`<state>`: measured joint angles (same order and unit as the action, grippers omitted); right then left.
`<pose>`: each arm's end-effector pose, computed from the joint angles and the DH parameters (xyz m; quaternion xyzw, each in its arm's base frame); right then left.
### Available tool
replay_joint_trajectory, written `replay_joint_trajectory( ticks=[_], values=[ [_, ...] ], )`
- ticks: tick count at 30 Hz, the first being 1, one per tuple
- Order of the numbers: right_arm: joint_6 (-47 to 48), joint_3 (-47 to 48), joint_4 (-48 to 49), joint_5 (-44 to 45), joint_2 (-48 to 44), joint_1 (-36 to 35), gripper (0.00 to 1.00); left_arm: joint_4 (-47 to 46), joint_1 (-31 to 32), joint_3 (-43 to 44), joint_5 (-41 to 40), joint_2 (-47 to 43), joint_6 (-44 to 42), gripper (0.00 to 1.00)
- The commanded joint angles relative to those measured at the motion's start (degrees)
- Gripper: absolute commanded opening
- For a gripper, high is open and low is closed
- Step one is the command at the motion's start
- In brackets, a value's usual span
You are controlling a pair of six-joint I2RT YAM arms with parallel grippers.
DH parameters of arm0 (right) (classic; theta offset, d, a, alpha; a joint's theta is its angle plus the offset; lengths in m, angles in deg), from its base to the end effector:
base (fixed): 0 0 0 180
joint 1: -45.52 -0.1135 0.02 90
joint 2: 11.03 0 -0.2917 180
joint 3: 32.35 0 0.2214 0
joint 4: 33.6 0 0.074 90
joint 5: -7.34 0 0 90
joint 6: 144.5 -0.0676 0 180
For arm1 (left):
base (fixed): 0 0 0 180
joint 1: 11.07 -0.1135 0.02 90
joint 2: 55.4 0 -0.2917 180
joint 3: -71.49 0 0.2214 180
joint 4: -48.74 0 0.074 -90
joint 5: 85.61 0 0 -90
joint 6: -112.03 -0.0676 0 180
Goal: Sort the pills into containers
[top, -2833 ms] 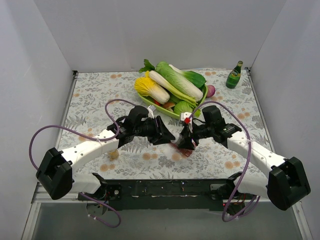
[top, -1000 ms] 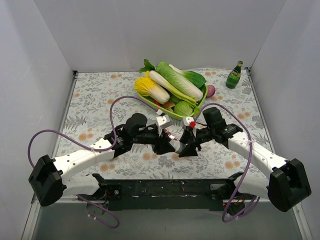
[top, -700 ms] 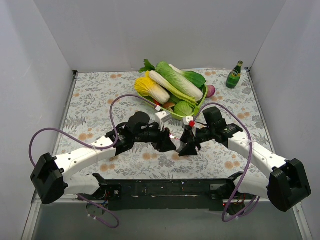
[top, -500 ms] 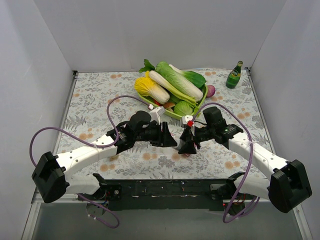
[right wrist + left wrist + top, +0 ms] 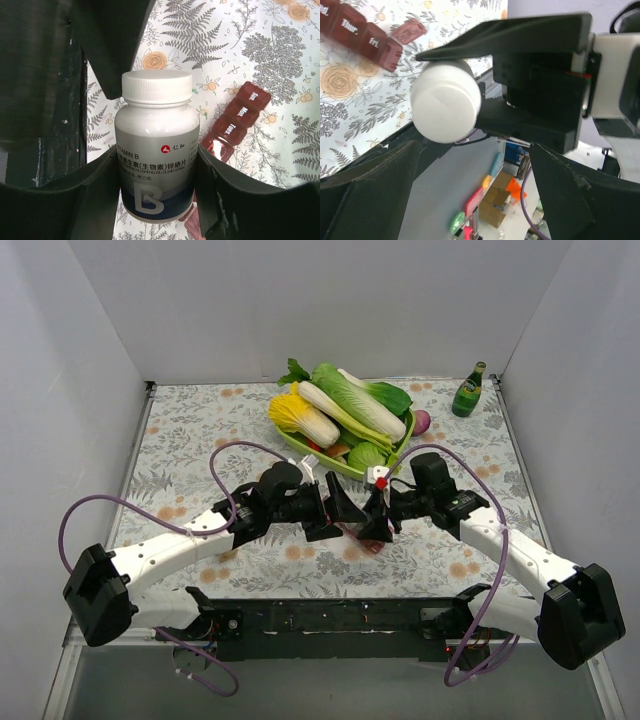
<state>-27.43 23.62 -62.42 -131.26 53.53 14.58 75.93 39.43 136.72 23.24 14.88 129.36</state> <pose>0.1522 0.1504 0.2717 -0.5556 0.6262 0.3824 0.3911 0.1478 -0.2136 0.2950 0.3415 -0.7974 0.4951 0.0491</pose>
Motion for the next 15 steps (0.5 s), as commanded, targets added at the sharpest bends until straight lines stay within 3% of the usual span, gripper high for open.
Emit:
replay_joint_trajectory(
  ticks=[1, 5, 6, 9, 12, 15],
  values=[
    [-0.61, -0.87, 2.82, -1.85, -1.54, 0.97, 0.02, -3.73, -0.57, -1.87, 4.62, -5.05, -6.77, 0.97],
    [0.0, -0.79, 2.03, -4.22, -1.62, 1.14, 0.02, -5.57, -1.98, -6.79, 5.49, -11.82, -23.61, 0.98],
    [1.13, -0.79, 1.68, -6.14, -1.62, 1.06, 0.02, -8.36, -1.98, -9.67, 9.06, -13.31, -33.84, 0.98],
    [3.76, -0.61, -0.34, -10.18, -1.36, 1.14, 0.02, -13.11, -1.9, -14.96, 13.57, -19.29, -52.58, 0.98],
    [5.0, -0.26, -1.83, -12.56, -0.75, 1.14, 0.03, -16.82, -1.9, -16.91, 15.25, -22.03, -64.21, 0.98],
    [5.36, 0.0, -2.54, -13.36, -0.4, 1.06, 0.03, -18.32, -1.81, -15.69, 15.52, -20.45, -70.49, 0.98]
  ],
)
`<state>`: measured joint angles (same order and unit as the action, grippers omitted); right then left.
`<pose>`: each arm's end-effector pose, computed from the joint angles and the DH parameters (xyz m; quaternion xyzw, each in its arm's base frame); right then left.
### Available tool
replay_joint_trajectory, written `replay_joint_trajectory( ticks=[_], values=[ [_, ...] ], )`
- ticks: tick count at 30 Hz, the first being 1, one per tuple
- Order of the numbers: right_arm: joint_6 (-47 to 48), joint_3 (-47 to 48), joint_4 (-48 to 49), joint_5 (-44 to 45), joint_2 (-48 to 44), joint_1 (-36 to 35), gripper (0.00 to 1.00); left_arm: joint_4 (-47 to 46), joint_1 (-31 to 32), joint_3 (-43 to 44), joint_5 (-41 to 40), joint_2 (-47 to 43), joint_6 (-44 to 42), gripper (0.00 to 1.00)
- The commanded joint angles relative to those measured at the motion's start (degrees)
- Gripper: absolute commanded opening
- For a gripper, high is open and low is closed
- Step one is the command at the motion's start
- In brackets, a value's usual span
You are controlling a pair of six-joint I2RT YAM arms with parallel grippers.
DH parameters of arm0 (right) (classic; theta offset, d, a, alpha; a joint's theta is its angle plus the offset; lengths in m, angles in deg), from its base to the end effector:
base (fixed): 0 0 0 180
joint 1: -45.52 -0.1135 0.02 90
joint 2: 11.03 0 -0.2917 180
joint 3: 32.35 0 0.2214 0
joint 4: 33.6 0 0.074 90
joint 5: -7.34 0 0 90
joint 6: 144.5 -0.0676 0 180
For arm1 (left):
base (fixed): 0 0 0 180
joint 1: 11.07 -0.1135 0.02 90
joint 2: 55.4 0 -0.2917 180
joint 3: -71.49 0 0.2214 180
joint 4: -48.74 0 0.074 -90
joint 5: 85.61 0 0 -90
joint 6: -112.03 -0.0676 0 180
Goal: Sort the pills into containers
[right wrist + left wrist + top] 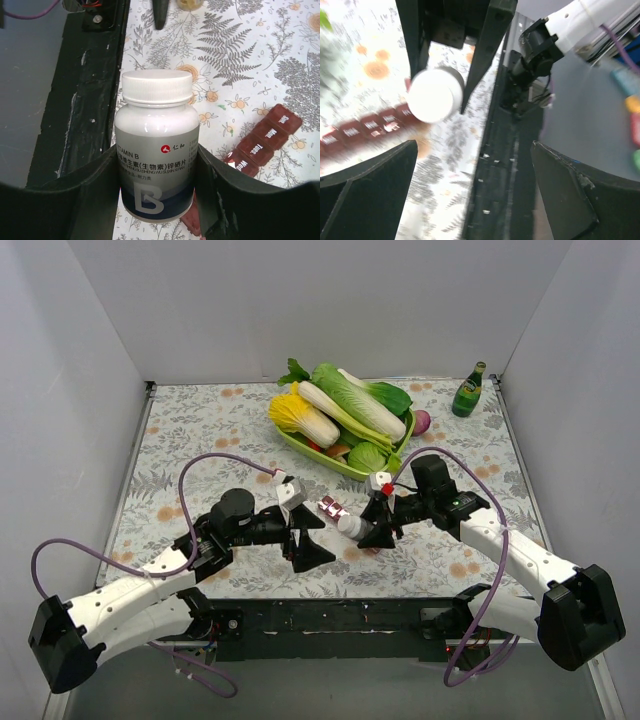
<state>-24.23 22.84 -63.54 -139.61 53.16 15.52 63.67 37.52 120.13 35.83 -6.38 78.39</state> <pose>0.1431 0.1480 0.2718 -0.5759 0.5828 0.4293 0.3799 0.0907 -0.1561 0.2975 0.1121 0.7746 -0.5943 0.1848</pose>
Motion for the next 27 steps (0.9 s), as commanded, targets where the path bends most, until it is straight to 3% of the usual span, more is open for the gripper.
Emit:
replay_joint_trajectory(
  ticks=[1, 11, 16, 20, 21, 23, 24, 27],
  values=[
    [2.34, 0.79, -1.6, -5.28, -0.02, 0.12, 0.03, -5.97, 0.09, 2.48, 2.49, 1.69, -21.97, 0.98],
    [2.35, 0.79, -1.6, -5.45, 0.07, 0.12, 0.03, -7.11, 1.67, 8.46, 0.73, 13.03, -24.98, 0.98],
    [2.17, 0.79, -1.51, -5.37, 0.33, 0.12, 0.03, -6.76, 2.03, 10.14, 1.16, 15.67, -23.14, 0.83],
    [2.0, 0.79, -1.43, -5.1, 0.33, 0.12, 0.03, -6.85, 2.11, 10.75, 2.83, 17.69, -20.24, 0.6],
    [2.08, 0.79, -1.43, -4.84, 0.33, 0.03, 0.03, -6.85, 2.11, 10.93, 3.18, 17.96, -19.54, 0.43],
    [1.91, 0.79, -1.34, -4.4, 0.24, 0.11, 0.03, -6.24, 2.11, 11.02, 2.05, 18.31, -15.94, 0.22],
    [1.91, 0.7, -1.25, -3.53, 0.07, 0.12, 0.03, -5.8, 2.11, 11.19, 1.18, 18.57, -14.19, 0.03],
    [1.12, 0.35, -0.03, 0.15, -0.64, 0.12, 0.02, -4.3, 2.11, 11.81, -2.6, 18.66, -2.09, 0.0]
  ],
)
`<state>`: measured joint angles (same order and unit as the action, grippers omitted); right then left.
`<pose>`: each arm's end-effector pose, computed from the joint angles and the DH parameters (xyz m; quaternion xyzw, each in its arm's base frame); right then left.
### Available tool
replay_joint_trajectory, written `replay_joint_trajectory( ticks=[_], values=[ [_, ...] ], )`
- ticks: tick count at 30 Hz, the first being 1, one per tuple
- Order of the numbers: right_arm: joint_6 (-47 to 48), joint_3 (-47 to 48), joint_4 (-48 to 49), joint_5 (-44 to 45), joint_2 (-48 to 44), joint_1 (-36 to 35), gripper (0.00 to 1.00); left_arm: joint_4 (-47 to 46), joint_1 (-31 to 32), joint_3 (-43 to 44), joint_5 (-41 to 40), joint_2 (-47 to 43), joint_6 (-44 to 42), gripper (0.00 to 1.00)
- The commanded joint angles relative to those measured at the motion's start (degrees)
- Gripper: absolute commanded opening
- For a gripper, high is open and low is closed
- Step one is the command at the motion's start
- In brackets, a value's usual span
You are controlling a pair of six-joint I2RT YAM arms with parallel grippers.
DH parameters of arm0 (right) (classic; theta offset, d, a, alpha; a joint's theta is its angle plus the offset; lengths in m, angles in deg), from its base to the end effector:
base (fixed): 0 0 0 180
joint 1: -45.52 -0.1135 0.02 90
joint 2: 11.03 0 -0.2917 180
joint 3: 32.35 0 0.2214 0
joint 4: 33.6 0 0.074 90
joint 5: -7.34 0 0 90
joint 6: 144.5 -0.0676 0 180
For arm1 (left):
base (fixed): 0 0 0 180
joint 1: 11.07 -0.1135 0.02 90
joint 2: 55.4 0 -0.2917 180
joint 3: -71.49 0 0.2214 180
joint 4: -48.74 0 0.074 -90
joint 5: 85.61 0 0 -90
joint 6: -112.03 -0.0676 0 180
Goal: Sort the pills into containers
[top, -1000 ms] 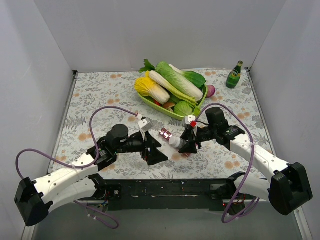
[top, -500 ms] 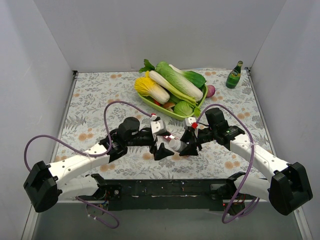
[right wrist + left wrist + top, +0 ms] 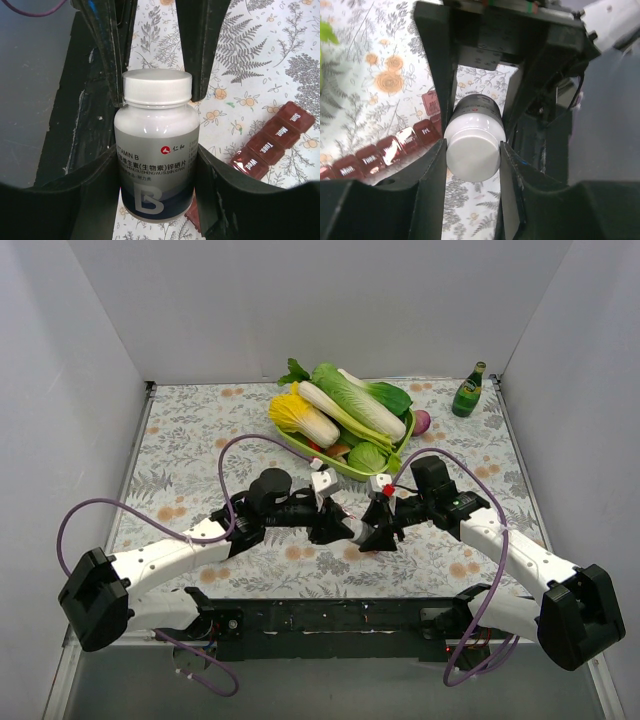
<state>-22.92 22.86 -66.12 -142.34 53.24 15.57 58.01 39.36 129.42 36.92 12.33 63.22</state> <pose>0.1380 0.1469 0.2697 -0.5800 0.5754 0.4487 0.3621 0.1321 -0.2170 0.3030 0.2250 0.7662 -0.5584 0.2247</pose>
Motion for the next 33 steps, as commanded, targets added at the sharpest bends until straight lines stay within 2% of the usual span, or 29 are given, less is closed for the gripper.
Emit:
replay_joint_trajectory(
  ticks=[1, 2, 3, 4, 5, 6, 8, 10, 12, 14, 15, 17, 21, 25, 26, 28, 29, 30, 32, 33],
  values=[
    [-0.54, 0.07, 3.17, 4.21, -0.99, -0.01, 0.02, 1.36, 0.19, 2.43, -5.97, -0.13, 18.17, 0.0],
    [-1.5, -0.19, 3.78, 5.53, -1.51, 0.16, 0.02, 3.19, 0.19, 2.69, -12.95, -0.22, 31.19, 0.0],
    [-1.6, -0.28, 4.05, 8.06, -1.6, 0.16, 0.02, 4.86, 0.19, 2.96, -15.28, -0.31, 38.11, 0.0],
    [-1.86, -0.46, 4.57, 9.05, -1.6, -0.01, 0.02, 5.92, 0.19, 2.96, -16.0, -0.22, 43.66, 0.0],
    [-2.3, -0.46, 4.84, 9.84, -1.52, 0.07, 0.02, 9.15, 0.19, 2.79, -16.79, 0.04, 55.72, 0.0],
    [-2.65, -0.55, 5.1, 10.89, -1.43, 0.07, 0.02, 10.58, 0.19, 2.44, -17.58, 0.21, 61.15, 0.0],
    [-2.92, -0.29, 5.63, 11.17, -0.82, 0.07, 0.02, 12.07, 0.19, 2.08, -16.46, 1.88, 70.9, 0.0],
    [-3.09, -0.11, 5.63, 10.9, -0.55, 0.07, 0.02, 11.82, 0.19, 1.99, -14.87, 3.28, 74.64, 0.0],
    [-3.1, -0.02, 5.37, 10.9, -0.55, 0.07, 0.02, 8.67, 0.19, 1.73, -13.47, 4.43, 74.91, 0.23],
    [-3.1, -0.2, 5.2, 10.81, -1.33, 0.07, 0.02, 6.38, 0.19, 1.64, -12.94, 4.17, 73.17, 0.48],
    [-3.01, -0.37, 5.28, 10.47, -1.51, 0.16, 0.02, 4.8, 0.19, 1.81, -12.85, 3.74, 70.98, 0.74],
    [-2.92, -0.72, 5.2, 9.76, -1.95, 0.16, 0.02, 4.53, 0.19, 1.73, -13.37, 2.6, 68.68, 0.97],
    [-2.48, -0.73, 4.85, 8.44, -2.13, 0.34, 0.02, 7.76, -0.07, 0.67, -16.35, -2.23, 63.23, 0.98],
    [-1.43, -0.55, 3.79, 6.16, -2.04, 0.42, 0.02, 6.82, -1.22, -3.87, -15.84, -7.68, 53.15, 0.98],
    [-0.03, -0.55, 3.27, 5.2, -2.04, 0.42, 0.02, 2.98, -1.22, -5.2, -13.31, -9.17, 43.72, 0.98],
    [2.25, -0.29, 0.56, 0.81, -1.87, 0.42, 0.03, -0.55, -1.3, -7.66, -8.04, -12.68, 33.22, 0.98],
    [5.57, -0.11, -0.68, -1.21, -1.61, 0.42, 0.04, -2.75, -1.3, -9.76, -5.32, -13.4, 24.29, 0.98],
    [6.39, -0.02, -1.65, -3.92, -1.6, 0.42, 0.04, -2.94, -1.3, -10.05, 0.02, -14.02, 19.07, 0.98],
    [6.75, 0.07, -2.27, -4.65, -1.69, 0.42, 0.04, -2.42, -1.22, -9.87, 2.09, -14.72, 11.93, 0.98],
    [7.01, 0.24, -2.45, -4.92, -1.52, 0.42, 0.04, -2.42, -1.22, -9.7, 2.79, -14.73, 5.55, 0.98]
  ],
)
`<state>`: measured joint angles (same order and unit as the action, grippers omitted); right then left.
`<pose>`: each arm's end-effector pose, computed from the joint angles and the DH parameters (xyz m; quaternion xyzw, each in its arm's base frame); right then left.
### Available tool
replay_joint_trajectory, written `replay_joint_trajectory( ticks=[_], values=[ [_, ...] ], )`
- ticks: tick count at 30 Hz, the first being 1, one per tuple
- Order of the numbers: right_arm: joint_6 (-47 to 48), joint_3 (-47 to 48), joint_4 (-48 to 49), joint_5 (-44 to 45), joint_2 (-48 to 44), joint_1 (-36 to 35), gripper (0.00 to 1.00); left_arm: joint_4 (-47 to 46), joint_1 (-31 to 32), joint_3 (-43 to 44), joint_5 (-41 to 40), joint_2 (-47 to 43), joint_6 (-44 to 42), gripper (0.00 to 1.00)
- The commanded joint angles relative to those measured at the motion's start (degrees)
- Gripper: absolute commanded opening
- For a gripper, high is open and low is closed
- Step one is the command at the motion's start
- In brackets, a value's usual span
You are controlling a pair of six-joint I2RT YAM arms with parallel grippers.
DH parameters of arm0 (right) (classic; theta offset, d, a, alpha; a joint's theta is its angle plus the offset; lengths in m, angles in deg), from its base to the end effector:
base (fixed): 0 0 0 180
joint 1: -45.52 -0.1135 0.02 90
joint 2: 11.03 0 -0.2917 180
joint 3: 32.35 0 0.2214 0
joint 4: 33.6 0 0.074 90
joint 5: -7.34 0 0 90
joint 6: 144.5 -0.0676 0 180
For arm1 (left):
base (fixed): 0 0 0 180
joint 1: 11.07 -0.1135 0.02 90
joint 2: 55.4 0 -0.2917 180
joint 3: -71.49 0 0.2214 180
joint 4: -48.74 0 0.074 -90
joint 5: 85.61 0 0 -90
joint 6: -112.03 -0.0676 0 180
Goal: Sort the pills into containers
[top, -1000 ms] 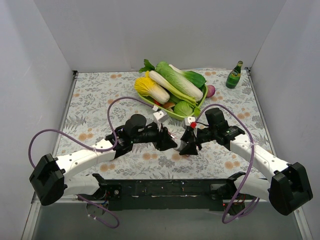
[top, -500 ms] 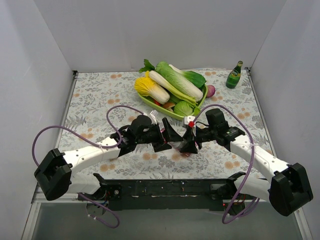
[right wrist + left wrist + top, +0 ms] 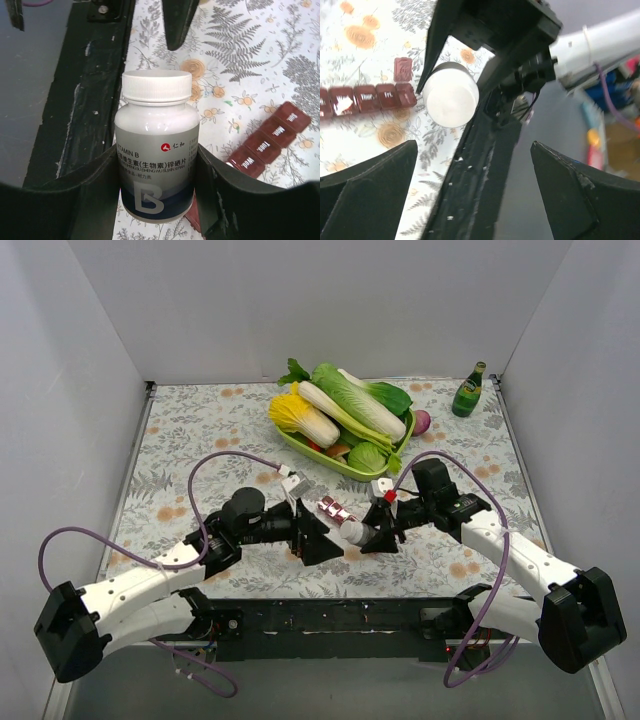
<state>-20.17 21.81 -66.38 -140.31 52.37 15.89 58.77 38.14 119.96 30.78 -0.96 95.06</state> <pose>0.1367 0.1435 0.2650 -0.5902 0.5751 0.4255 0.3740 0.1078 -0.1710 0.2907 -0.0261 0.7892 -0.6011 0.1234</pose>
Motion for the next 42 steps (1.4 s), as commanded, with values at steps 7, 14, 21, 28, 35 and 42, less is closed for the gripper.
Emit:
replay_joint_trajectory(
  ticks=[7, 14, 21, 28, 35, 42],
  values=[
    [4.26, 1.82, -2.63, -7.13, 0.24, 0.1, 0.04, -3.53, 0.18, 5.74, 9.73, 5.85, -39.02, 0.98],
    [3.73, 1.55, -2.01, -7.13, 0.32, 0.1, 0.04, -2.22, 0.88, 9.61, 11.22, 12.53, -39.9, 0.82],
    [2.68, 1.47, -1.14, -6.16, 0.5, 0.01, 0.04, -0.55, 0.97, 11.81, 12.01, 15.52, -34.81, 0.23],
    [-0.83, 0.85, 1.94, 2.62, -0.46, 0.1, 0.03, 1.64, 0.89, 13.48, 3.95, 15.53, -6.99, 0.0],
    [-2.95, 0.32, 4.4, 6.49, -0.64, 0.1, 0.02, 11.4, 0.18, 16.9, 0.41, 20.7, 33.63, 0.0],
    [-3.3, 0.15, 4.58, 7.02, -1.17, 0.1, 0.02, 10.52, 0.18, 21.03, 1.64, 23.61, 38.95, 0.09]
  ],
)
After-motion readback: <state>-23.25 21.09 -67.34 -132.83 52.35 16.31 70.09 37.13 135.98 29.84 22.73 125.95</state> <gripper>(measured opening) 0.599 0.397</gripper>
